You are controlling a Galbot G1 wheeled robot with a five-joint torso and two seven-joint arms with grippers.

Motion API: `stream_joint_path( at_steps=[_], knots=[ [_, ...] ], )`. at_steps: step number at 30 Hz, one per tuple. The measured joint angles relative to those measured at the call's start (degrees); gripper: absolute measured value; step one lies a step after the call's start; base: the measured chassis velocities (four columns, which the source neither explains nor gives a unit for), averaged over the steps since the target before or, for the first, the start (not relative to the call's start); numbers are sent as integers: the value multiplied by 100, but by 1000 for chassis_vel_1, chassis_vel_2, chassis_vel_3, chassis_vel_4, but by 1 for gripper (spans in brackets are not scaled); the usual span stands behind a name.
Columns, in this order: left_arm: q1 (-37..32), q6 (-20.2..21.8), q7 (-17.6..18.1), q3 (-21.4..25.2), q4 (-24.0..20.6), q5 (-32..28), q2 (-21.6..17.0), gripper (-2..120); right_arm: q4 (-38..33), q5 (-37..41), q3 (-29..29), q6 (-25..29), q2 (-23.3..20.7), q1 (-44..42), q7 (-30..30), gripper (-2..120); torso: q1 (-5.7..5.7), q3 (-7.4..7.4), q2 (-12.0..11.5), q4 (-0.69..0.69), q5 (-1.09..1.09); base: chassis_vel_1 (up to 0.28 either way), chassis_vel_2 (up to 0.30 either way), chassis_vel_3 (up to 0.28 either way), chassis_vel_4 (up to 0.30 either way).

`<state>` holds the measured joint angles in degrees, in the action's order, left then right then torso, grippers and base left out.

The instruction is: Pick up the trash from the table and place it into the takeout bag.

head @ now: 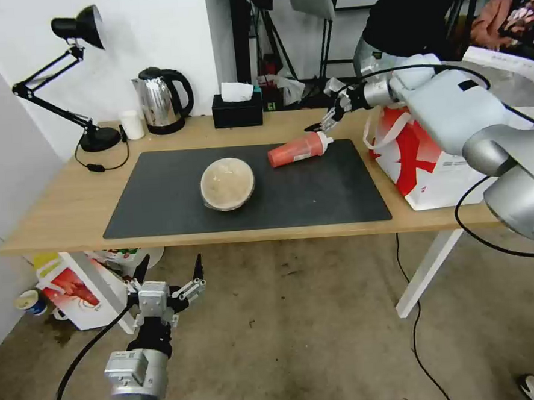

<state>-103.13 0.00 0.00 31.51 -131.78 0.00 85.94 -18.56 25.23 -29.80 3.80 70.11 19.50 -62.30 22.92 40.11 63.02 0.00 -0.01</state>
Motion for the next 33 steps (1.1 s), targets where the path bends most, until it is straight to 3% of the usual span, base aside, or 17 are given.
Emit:
stream_joint_path(
  at_steps=[33],
  knots=[
    [0,0,0,0,0,0,0,100,225,-10,506,-15,20,-576,432,100,0,0,0,0,1,0,0,0,0]
  ],
)
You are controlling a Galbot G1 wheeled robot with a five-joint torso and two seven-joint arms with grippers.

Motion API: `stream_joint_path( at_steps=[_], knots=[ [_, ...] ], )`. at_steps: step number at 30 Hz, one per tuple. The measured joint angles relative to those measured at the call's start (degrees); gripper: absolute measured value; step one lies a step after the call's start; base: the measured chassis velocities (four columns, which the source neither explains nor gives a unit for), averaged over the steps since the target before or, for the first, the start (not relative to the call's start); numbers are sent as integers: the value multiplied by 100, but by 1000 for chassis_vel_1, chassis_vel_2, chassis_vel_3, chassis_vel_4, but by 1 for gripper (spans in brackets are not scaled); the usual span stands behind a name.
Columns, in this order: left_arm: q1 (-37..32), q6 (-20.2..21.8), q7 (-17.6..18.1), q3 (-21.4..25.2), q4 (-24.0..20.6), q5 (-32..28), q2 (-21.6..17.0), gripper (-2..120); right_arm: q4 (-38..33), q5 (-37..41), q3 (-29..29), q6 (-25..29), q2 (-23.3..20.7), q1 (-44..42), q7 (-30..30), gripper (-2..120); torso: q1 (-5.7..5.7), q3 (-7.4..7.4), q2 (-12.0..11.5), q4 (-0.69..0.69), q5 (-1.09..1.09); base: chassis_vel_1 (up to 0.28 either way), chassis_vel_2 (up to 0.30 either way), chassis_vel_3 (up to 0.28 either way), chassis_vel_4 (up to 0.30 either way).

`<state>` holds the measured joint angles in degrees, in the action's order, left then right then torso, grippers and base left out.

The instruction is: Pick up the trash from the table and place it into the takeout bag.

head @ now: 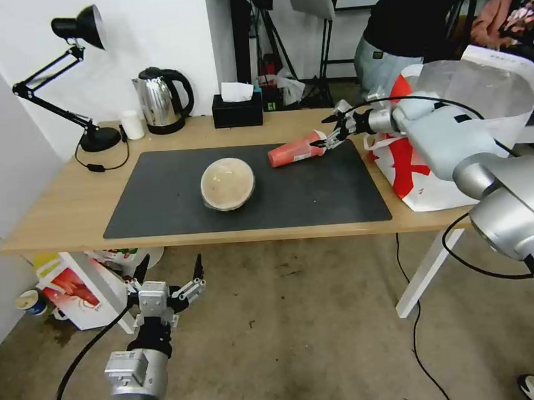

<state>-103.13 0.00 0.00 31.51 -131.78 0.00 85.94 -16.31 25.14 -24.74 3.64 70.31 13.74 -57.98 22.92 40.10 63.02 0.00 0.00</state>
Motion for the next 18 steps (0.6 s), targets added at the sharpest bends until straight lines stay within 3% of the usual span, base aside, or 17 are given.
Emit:
stream_joint_path(
  at_steps=[18],
  knots=[
    [0,0,0,0,0,0,0,100,84,8,282,-43,26,-258,523,100,0,0,0,1,-1,0,0,0,0]
  ],
)
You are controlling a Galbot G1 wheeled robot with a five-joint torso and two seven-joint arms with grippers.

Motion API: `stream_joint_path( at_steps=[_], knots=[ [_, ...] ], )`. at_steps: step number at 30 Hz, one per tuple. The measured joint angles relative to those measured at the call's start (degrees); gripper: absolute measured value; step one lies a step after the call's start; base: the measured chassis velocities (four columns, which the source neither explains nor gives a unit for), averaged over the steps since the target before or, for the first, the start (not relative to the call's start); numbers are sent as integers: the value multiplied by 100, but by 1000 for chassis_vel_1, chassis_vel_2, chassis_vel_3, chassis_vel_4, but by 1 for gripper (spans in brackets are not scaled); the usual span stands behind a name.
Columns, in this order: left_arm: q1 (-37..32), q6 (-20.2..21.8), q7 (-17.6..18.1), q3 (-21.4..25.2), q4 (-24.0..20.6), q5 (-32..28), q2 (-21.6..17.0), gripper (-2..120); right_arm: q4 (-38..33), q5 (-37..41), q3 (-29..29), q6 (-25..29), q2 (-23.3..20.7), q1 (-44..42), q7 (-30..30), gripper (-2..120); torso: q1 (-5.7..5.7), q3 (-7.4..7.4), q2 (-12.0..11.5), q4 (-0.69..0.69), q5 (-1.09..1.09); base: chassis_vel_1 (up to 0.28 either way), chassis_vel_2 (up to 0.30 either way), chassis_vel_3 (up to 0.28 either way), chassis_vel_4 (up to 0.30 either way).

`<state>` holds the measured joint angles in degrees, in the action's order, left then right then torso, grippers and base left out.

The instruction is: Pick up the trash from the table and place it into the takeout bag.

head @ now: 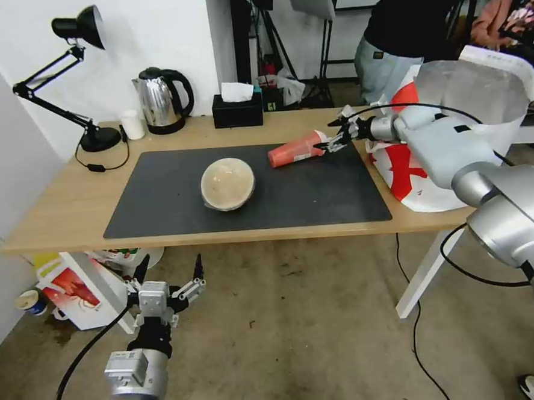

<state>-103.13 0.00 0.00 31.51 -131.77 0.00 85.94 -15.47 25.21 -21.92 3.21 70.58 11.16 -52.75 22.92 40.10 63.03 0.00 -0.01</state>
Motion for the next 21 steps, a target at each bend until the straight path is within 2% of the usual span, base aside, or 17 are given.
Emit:
stream_joint_path(
  at_steps=[15,21],
  knots=[
    [0,0,0,0,0,0,0,100,47,27,199,6,138,-129,316,98,0,1,0,-1,1,0,0,0,0],
    [0,0,0,0,0,0,0,100,70,57,217,19,262,-147,396,83,0,1,0,0,1,0,0,0,0]
  ],
)
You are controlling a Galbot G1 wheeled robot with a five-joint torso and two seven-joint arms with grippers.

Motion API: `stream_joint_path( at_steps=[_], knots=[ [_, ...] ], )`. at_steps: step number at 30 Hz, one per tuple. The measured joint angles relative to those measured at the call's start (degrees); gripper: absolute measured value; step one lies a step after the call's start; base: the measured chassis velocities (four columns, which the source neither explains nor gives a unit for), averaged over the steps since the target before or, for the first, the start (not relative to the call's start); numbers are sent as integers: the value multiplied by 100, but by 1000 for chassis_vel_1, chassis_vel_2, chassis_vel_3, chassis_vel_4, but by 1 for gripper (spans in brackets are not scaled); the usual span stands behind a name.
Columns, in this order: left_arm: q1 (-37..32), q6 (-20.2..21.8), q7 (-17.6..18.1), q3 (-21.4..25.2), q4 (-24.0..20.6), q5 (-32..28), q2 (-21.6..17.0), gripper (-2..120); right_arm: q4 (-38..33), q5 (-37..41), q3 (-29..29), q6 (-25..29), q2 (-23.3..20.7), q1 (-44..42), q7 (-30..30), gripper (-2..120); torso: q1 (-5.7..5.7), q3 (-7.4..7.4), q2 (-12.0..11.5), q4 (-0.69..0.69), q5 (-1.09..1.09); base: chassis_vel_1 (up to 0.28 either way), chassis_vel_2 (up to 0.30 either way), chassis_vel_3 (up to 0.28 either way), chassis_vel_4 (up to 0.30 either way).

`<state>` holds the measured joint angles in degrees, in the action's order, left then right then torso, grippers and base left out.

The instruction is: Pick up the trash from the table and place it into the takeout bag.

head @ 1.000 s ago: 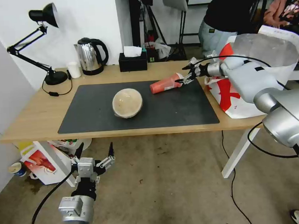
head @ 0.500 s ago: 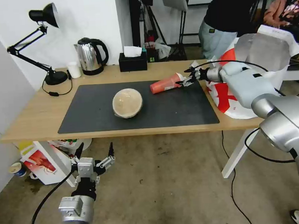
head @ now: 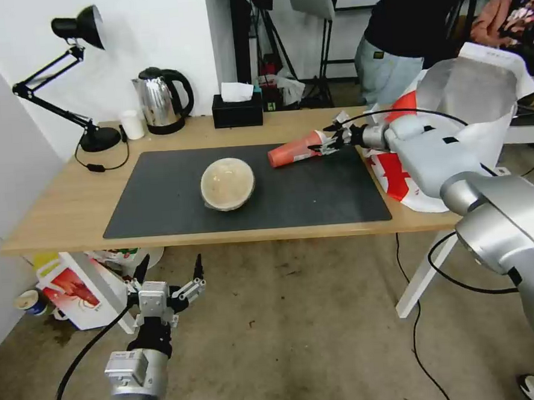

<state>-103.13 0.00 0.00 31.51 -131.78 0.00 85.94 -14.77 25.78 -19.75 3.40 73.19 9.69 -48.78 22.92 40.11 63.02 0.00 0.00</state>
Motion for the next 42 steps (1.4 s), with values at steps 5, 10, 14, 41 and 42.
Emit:
stream_joint_path(
  at_steps=[5,10,14,41,42],
  knots=[
    [0,0,0,0,0,0,0,100,18,24,4,4,62,-17,14,77,0,0,0,0,0,0,0,0,0],
    [0,0,0,0,0,0,0,100,27,101,5,5,112,-41,19,66,0,0,0,1,0,0,0,0,0],
    [0,0,0,0,0,0,0,100,28,121,5,5,107,-42,13,55,0,0,0,0,0,0,0,0,0],
    [0,0,0,0,0,0,0,100,-21,194,2,27,40,-28,16,15,0,-1,0,0,0,0,0,0,0],
    [0,0,0,0,0,0,0,100,-22,201,2,31,41,-26,21,15,0,-1,0,0,0,0,0,0,0]
  ],
)
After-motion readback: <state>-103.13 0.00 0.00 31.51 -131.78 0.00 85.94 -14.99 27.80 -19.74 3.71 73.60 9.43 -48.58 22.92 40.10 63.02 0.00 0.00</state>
